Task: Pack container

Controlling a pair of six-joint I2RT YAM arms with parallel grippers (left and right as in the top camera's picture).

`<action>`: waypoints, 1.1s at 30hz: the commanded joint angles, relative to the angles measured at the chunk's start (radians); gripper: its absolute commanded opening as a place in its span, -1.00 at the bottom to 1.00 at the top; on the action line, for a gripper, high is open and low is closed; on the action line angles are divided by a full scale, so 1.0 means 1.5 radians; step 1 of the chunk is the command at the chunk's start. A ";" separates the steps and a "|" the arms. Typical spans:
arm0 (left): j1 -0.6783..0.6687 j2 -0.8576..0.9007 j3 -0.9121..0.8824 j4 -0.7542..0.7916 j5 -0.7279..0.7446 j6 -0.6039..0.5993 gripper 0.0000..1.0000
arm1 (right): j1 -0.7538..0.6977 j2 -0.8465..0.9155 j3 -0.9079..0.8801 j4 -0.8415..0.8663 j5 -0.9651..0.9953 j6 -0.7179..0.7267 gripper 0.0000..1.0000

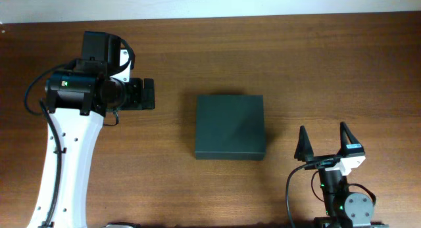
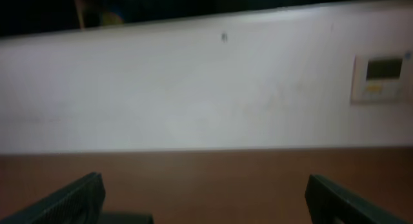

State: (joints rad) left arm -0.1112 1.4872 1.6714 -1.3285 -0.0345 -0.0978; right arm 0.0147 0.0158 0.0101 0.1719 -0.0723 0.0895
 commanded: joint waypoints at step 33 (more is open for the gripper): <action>0.000 0.003 -0.001 0.000 -0.005 0.001 0.99 | 0.004 -0.008 -0.003 -0.162 -0.002 -0.002 0.98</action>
State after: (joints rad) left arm -0.1112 1.4872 1.6714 -1.3285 -0.0345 -0.0978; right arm 0.0147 0.0154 0.0101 -0.0650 -0.0723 0.0795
